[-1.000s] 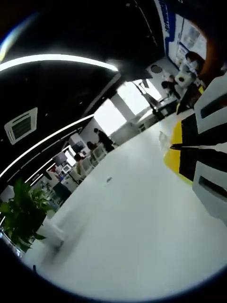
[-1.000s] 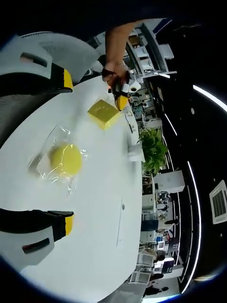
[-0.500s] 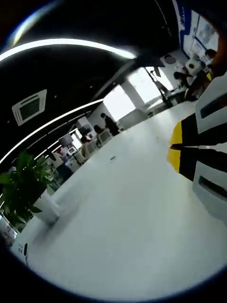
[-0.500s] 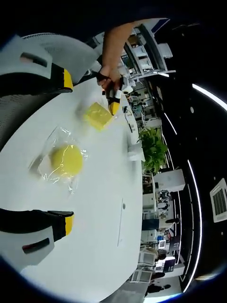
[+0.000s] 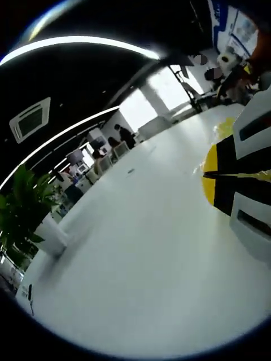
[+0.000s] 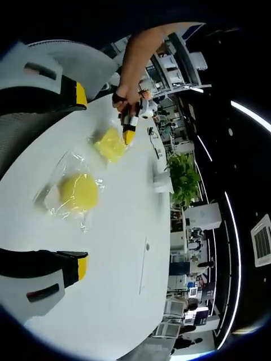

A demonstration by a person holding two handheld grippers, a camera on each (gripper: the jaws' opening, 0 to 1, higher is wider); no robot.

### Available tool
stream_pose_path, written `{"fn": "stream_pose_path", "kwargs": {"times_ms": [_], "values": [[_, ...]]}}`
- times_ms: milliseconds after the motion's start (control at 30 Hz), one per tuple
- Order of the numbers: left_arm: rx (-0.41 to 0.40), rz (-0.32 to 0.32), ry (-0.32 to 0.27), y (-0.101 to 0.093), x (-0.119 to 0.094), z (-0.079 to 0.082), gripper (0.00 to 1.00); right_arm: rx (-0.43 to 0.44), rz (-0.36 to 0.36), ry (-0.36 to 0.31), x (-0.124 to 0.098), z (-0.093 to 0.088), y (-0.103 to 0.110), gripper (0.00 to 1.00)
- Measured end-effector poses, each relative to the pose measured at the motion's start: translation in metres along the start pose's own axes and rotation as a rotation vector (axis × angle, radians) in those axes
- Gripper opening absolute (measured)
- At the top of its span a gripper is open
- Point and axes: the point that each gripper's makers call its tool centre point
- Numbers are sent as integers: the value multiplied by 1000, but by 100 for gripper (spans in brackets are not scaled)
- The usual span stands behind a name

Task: Compare the silicone blocks by pressing each to a similar depth, holding the contact briefly, and releasing to observe deformation and rebound differences across the visible hardness samples.

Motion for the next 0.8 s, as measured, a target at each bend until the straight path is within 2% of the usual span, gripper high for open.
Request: {"fn": "stream_pose_path", "kwargs": {"times_ms": [100,167,367,400,600,800], "values": [[94,54,33,6,2,-4,0,5,-4,1,-1,0,-1,96],[180,105,77,14,4,-7,0,7,-5,3,-2,-1,-1,96],[161,119,103,21,9,-9,0,11,-8,4,0,0,-3,96],[168,135,113,24,10,-11,0,10,-8,5,1,0,-3,96],[183,134,119,25,14,-9,0,12,-6,13,3,0,-7,96],[234,145,116,26,13,-10,1,23,0,21,2,1,-7,96]]}}
Point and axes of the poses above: the point that each gripper's makers call its tool centre point, and the gripper's own axes: x roughly forward along the fingers, y roughly to its left, z roughly out of its top, and after that the axes turned 12 degrees about y, right-handed
